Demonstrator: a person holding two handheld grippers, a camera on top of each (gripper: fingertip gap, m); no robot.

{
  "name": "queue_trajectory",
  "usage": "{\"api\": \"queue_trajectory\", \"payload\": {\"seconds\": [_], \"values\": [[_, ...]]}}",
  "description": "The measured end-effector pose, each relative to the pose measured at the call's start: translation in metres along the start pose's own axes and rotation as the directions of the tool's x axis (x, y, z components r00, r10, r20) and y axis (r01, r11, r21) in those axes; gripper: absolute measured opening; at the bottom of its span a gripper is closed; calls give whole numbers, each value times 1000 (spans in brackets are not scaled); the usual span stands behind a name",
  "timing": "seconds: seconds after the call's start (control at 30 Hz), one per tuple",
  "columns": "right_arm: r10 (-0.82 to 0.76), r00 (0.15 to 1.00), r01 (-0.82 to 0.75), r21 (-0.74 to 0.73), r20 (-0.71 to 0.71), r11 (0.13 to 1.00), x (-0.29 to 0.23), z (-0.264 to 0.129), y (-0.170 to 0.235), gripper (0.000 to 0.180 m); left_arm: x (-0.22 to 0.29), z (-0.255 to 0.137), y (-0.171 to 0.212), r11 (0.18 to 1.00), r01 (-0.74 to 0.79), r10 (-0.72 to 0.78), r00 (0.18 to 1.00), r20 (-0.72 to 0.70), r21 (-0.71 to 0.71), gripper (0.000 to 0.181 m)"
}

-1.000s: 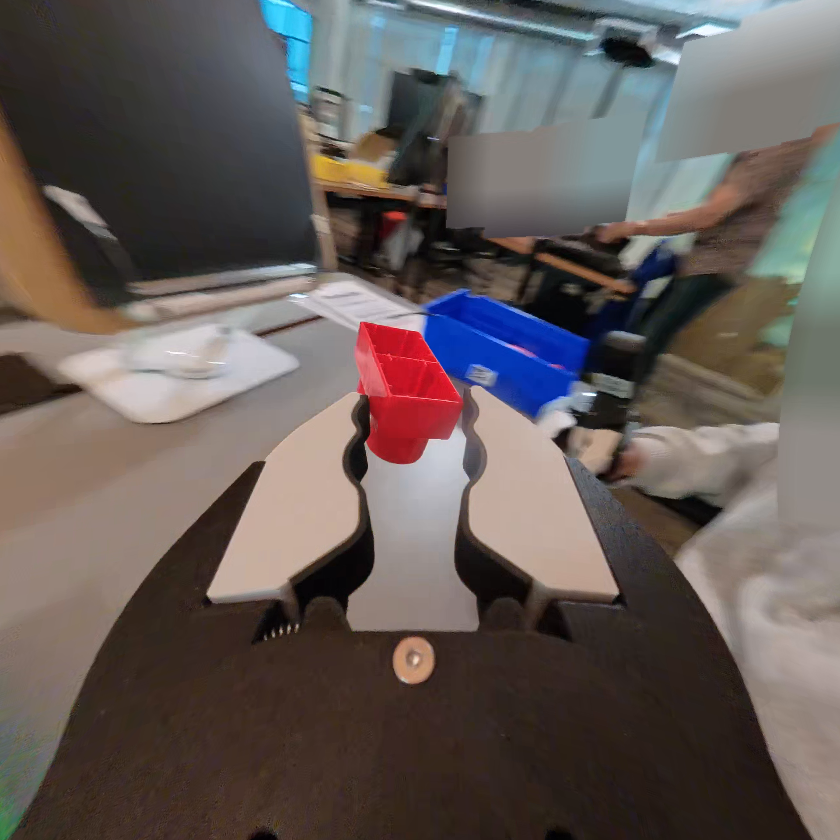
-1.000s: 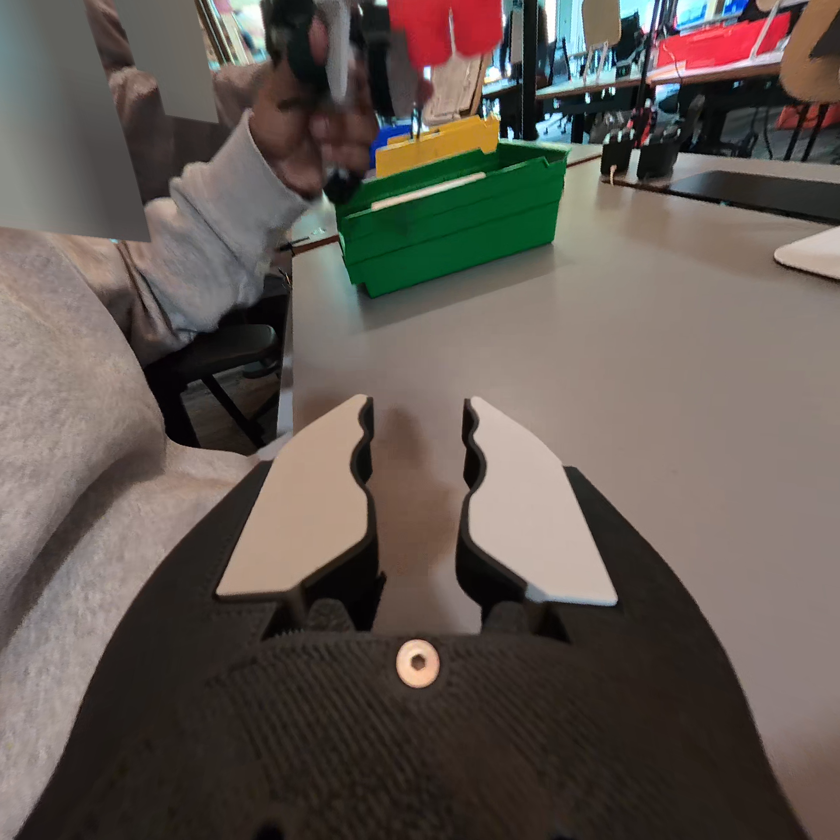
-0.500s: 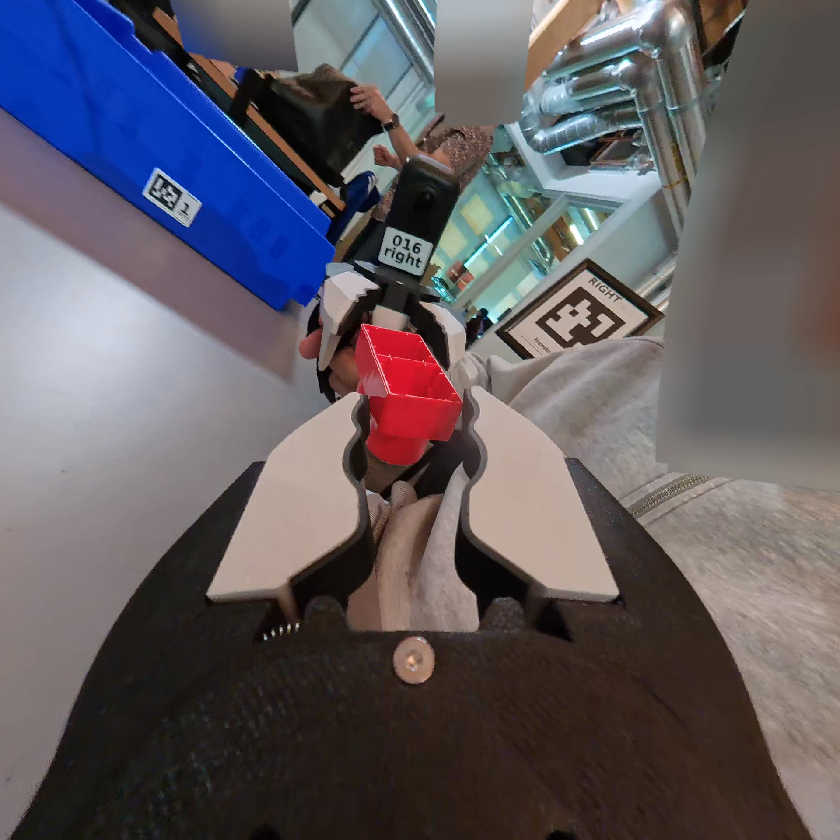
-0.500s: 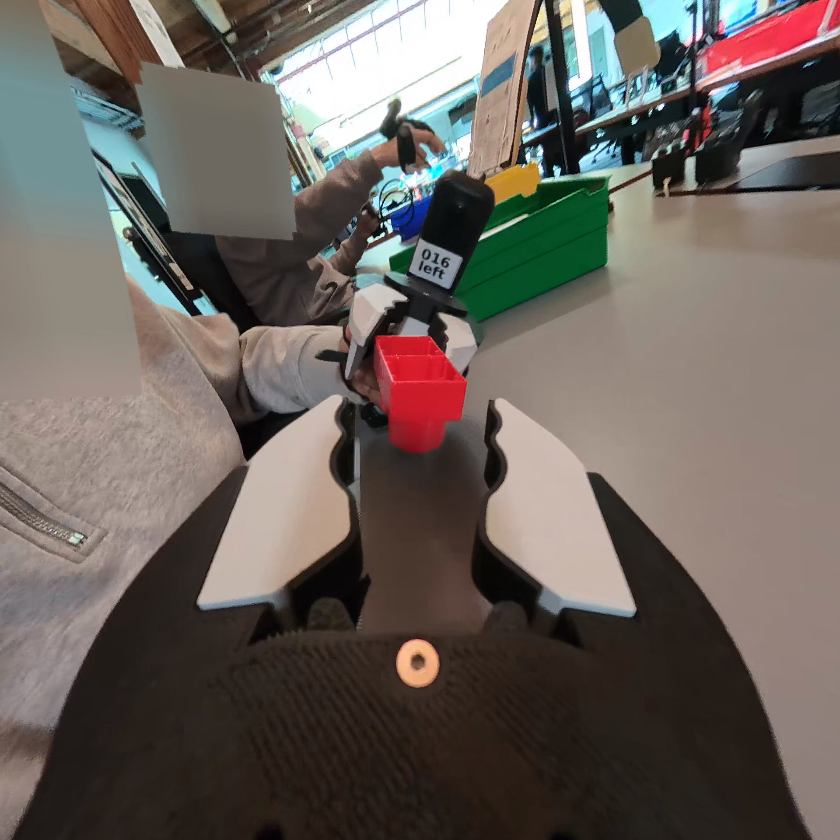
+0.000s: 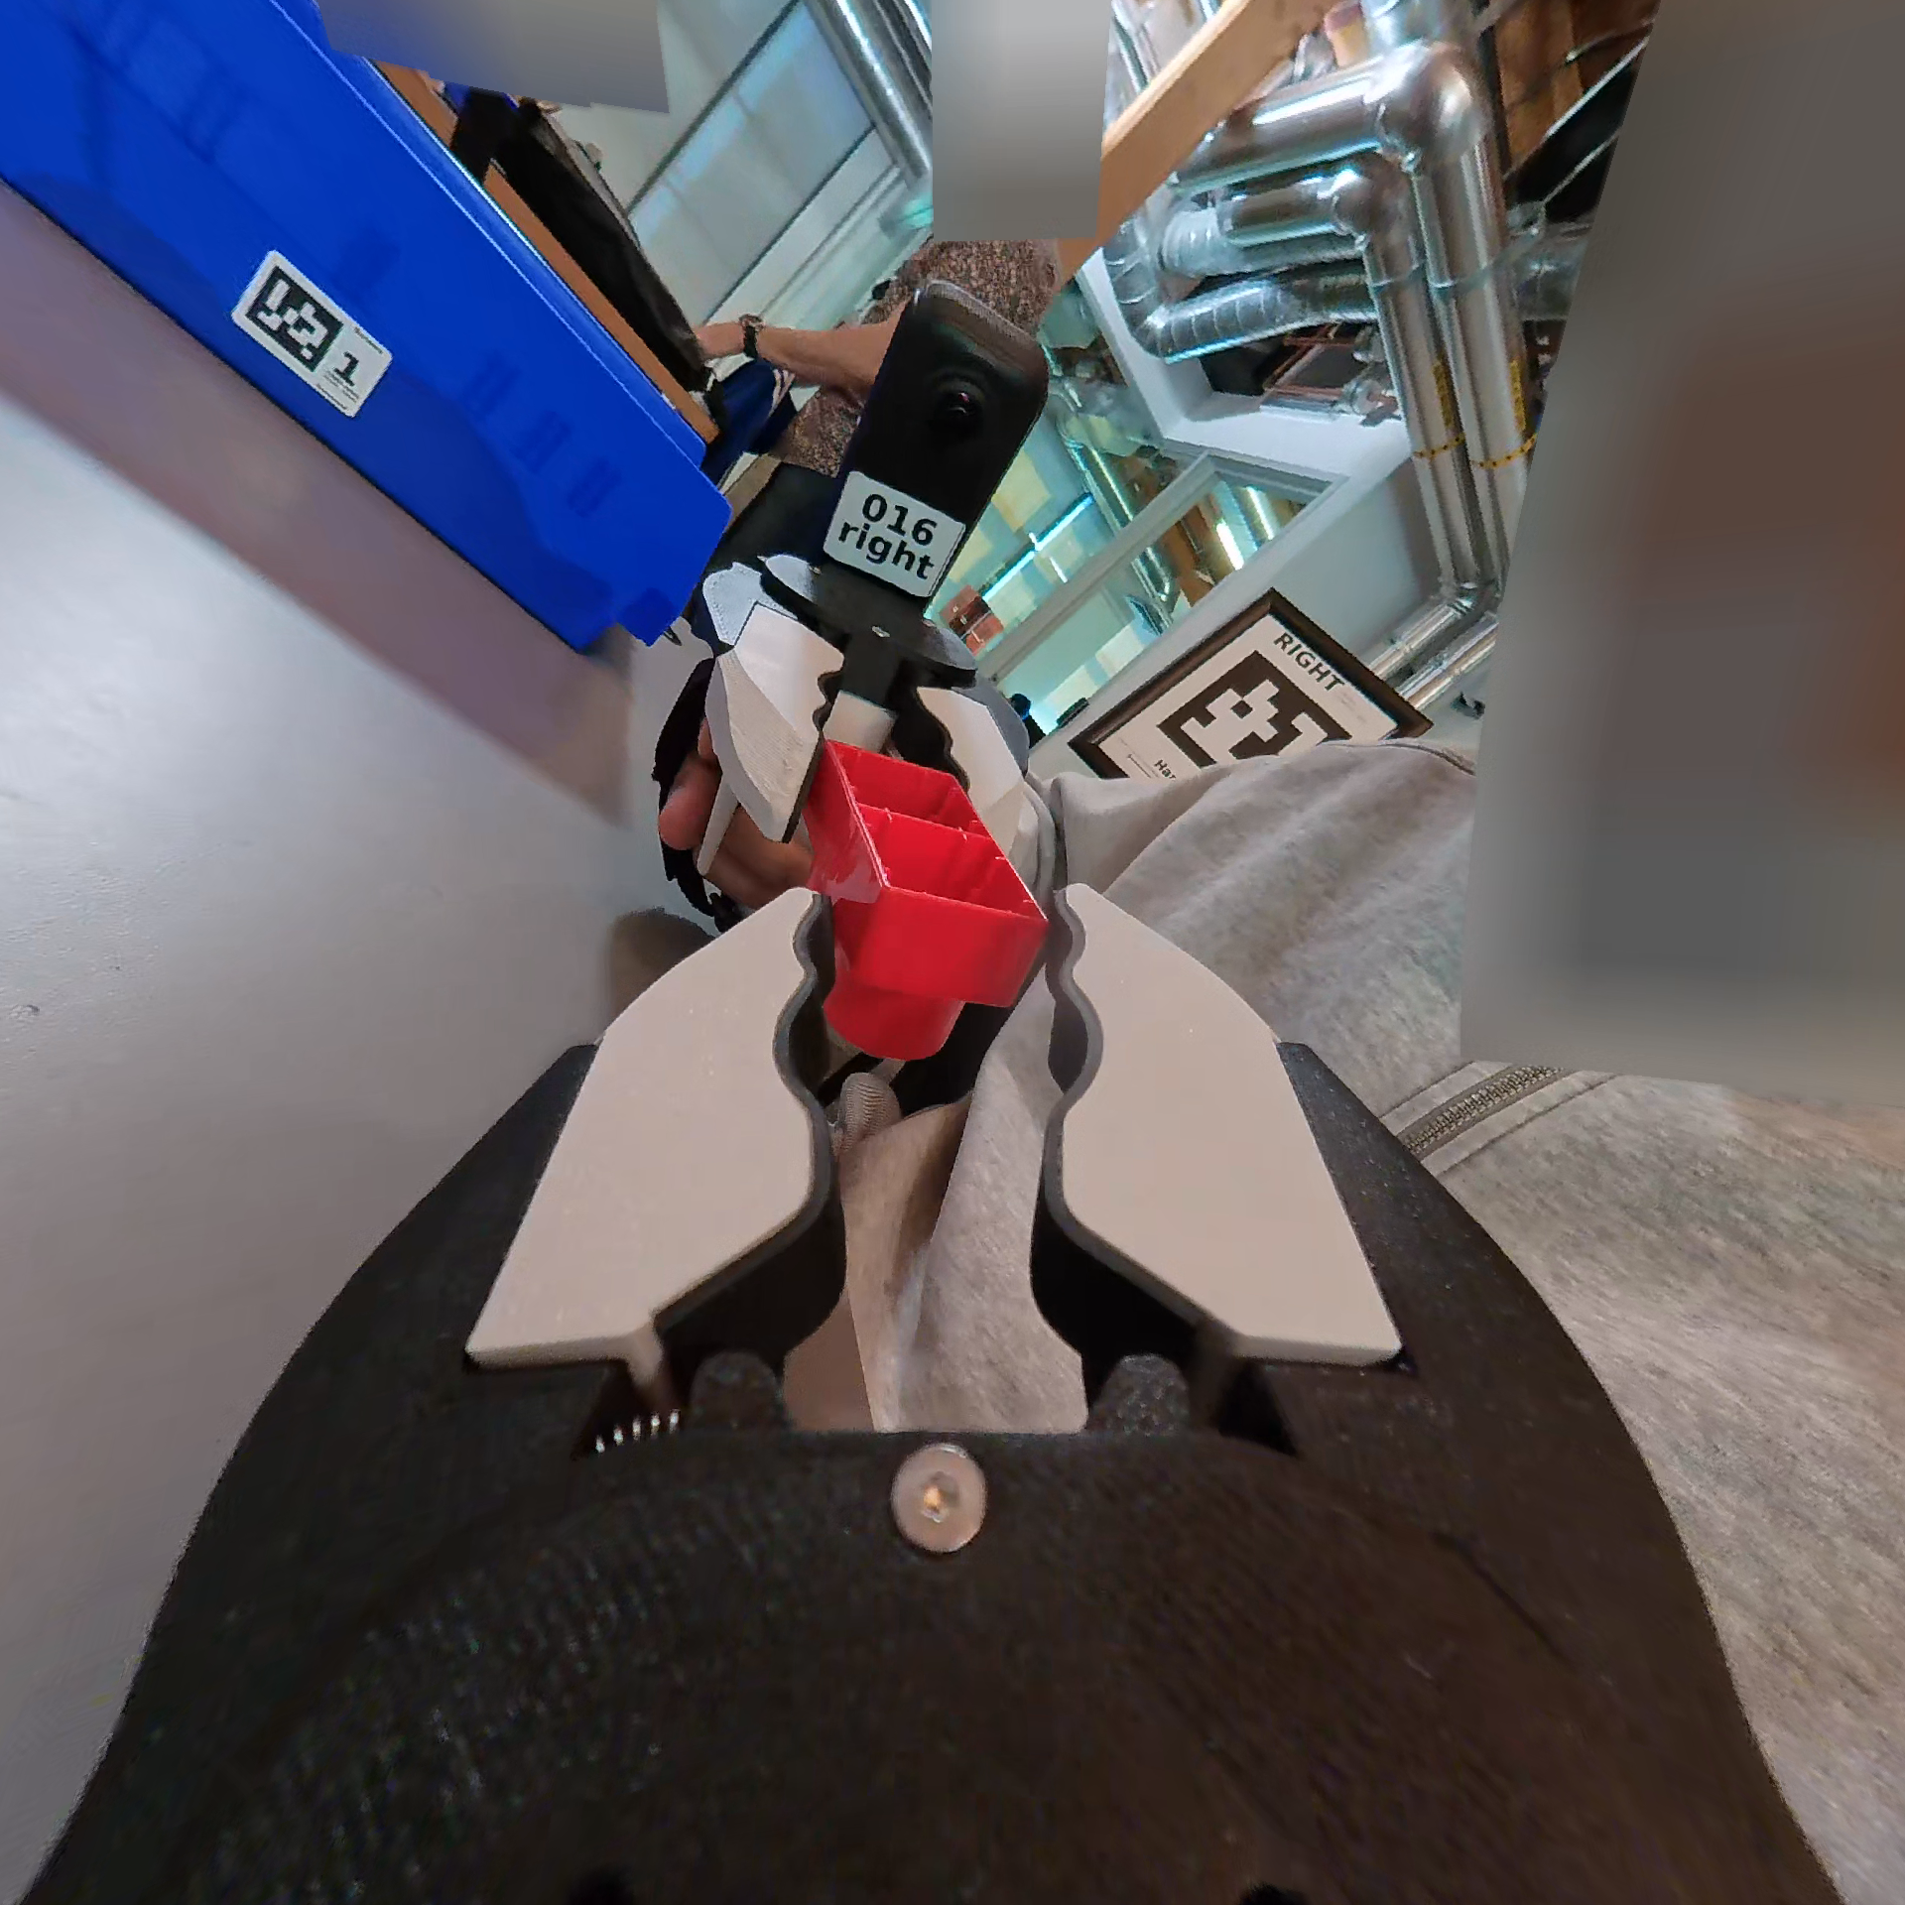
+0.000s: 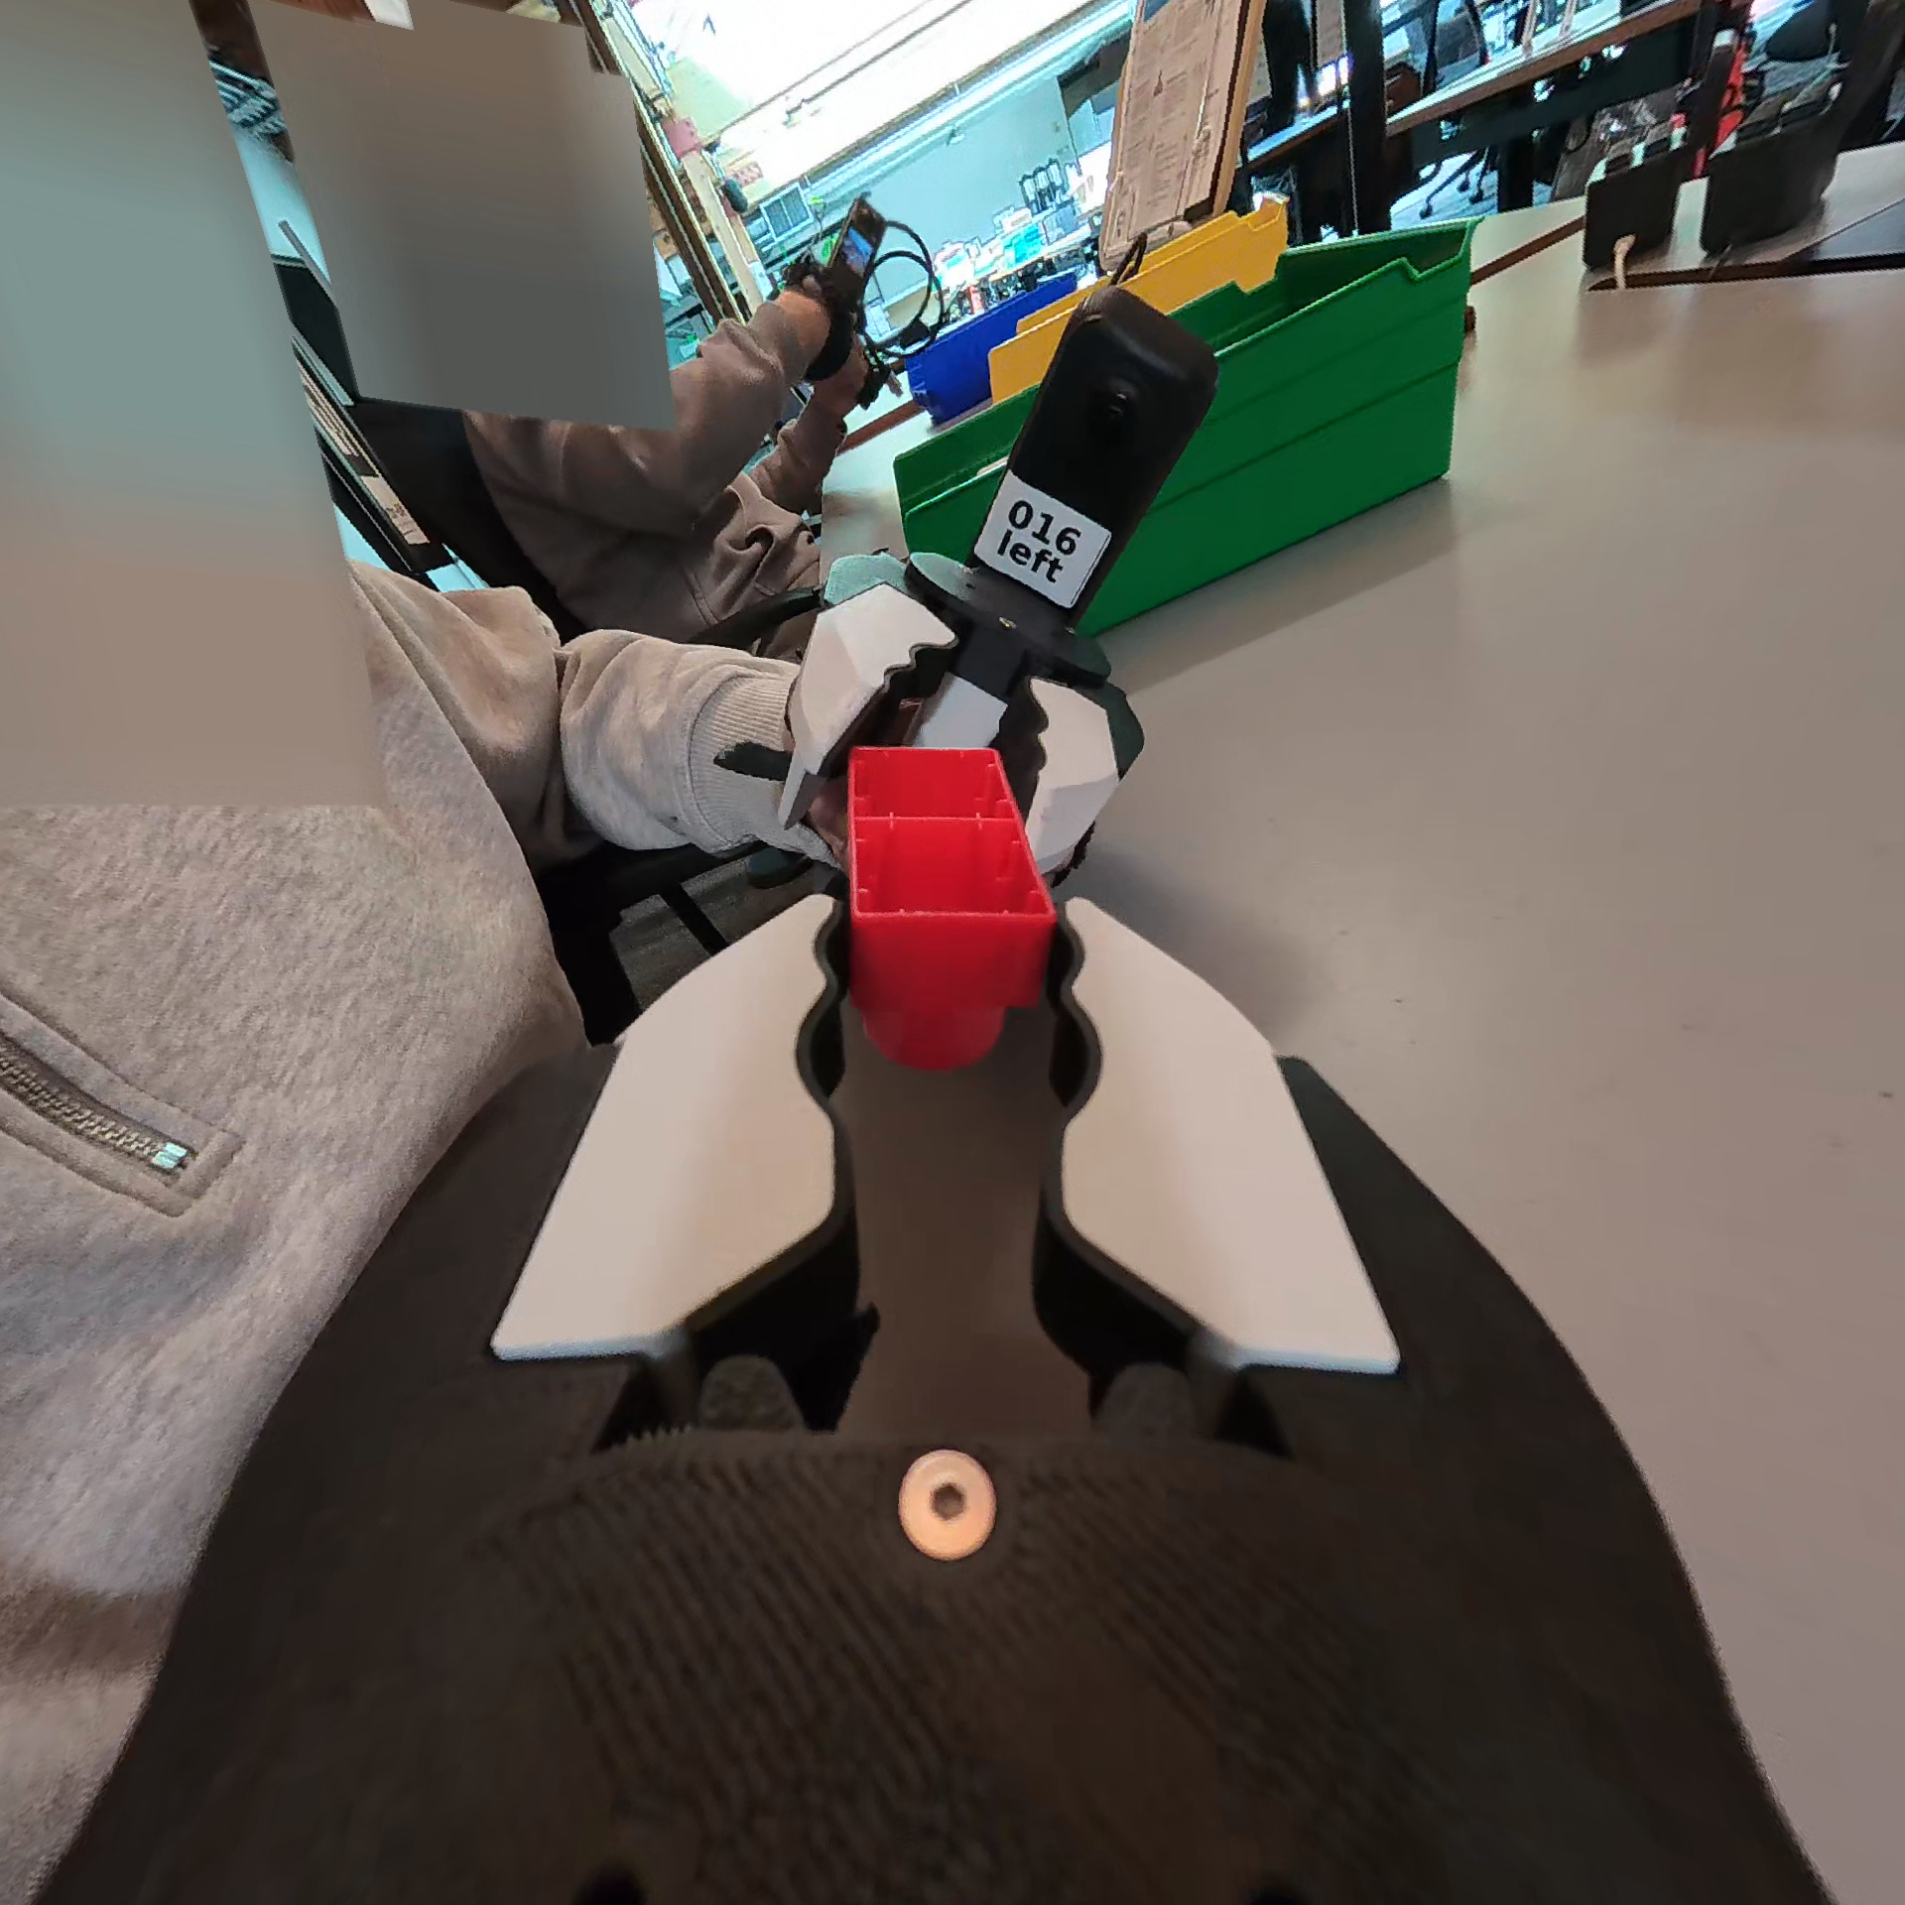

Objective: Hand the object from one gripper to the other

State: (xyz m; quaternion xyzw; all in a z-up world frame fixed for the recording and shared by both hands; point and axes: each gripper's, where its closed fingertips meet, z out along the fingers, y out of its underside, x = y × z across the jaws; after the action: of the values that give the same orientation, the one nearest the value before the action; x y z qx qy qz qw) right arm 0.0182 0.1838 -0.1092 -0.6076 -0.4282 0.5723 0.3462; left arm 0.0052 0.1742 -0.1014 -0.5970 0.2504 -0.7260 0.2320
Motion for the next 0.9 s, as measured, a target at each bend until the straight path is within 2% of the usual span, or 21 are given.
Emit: {"api": "queue_trajectory", "payload": {"seconds": [0.07, 0.17, 0.2, 0.3, 0.37, 0.43, 0.5, 0.57, 0.63, 0.73, 0.9], "values": [[9, 1000, -9, 16, 2, 1000, 2, -2, -2, 37, -2, 0, -1, 1000, -4, 4, 1000, 10, 6, 39], [33, 999, -33, 60, 0, 998, 9, -9, -8, 37, -10, -3, -5, 999, -19, 17, 998, 65, 26, 68], [52, 999, -52, 71, 4, 996, 12, -11, -9, 37, -13, -5, -7, 999, -44, 41, 995, 94, 30, 70], [155, 987, -158, 119, 36, 980, 19, -18, -13, 37, -19, -10, -11, 971, -239, 238, 946, 221, -22, 69], [252, 965, -261, 159, 73, 952, 24, -21, -17, 36, -21, -12, -11, 892, -433, 452, 833, 320, -134, 64], [338, 935, -353, 185, 108, 917, 29, -23, -19, 36, -24, -12, -9, 741, -605, 670, 639, 377, -292, 58], [400, 907, -420, 193, 134, 887, 32, -23, -18, 36, -26, -10, -6, 575, -699, 814, 436, 384, -424, 57], [444, 880, -471, 193, 168, 860, 31, -21, -17, 36, -27, -4, 0, 459, -734, 882, 310, 355, -501, 61], [476, 856, -510, 180, 204, 841, 26, -18, -17, 36, -31, 1, 7, 382, -740, 917, 232, 324, -553, 69], [491, 841, -529, 158, 228, 834, 18, -12, -15, 36, -31, 5, 9, 304, -758, 943, 152, 296, -577, 68], [522, 815, -563, 137, 251, 815, 11, -7, -12, 36, -17, 12, 7, 269, -798, 948, 121, 295, -539, 50]]}}
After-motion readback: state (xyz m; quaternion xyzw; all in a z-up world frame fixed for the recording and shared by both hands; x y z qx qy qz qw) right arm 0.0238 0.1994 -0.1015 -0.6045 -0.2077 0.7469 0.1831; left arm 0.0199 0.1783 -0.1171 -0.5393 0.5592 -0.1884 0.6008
